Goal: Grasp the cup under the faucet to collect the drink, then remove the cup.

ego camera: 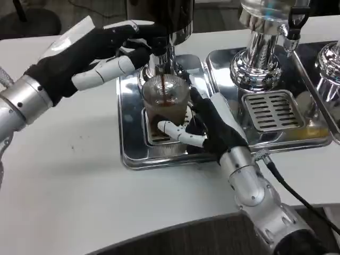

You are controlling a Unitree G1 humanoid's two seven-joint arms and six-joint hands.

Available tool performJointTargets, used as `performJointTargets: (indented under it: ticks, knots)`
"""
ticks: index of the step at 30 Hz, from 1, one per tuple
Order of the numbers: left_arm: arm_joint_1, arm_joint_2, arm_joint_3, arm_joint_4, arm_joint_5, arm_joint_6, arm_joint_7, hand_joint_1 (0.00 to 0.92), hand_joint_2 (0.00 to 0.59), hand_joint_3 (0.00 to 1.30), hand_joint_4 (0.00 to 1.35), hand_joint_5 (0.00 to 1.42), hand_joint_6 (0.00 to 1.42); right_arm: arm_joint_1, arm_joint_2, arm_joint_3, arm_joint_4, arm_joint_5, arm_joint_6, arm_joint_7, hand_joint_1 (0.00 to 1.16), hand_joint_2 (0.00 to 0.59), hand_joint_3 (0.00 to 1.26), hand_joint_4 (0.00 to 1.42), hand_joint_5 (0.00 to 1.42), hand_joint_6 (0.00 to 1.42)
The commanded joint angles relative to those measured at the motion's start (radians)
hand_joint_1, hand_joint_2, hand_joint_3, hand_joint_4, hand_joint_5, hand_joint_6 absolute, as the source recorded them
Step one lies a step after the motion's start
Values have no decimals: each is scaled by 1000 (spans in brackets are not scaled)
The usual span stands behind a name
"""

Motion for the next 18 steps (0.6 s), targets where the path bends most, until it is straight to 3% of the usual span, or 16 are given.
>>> performJointTargets:
  ticks: [1, 9, 15, 18]
  knots:
    - [24, 10, 6, -28, -10, 1, -24, 0, 74, 255, 246, 300, 484, -16, 3, 3, 8, -6, -5, -15, 602, 194, 0, 0, 0, 137]
    - [49, 0, 42, -61, -28, 15, 8, 0, 69, 240, 227, 298, 502, -23, 7, 0, 19, 3, -11, -12, 602, 194, 0, 0, 0, 130]
    - [75, -30, 147, -105, -41, 17, 156, 0, 56, 192, 145, 257, 454, -19, 9, -1, 23, 4, -11, -16, 602, 194, 0, 0, 0, 130]
    - [76, -31, 169, -123, -35, 31, 192, 0, 56, 191, 144, 255, 448, -20, 11, -1, 28, 4, -15, -18, 602, 194, 0, 0, 0, 130]
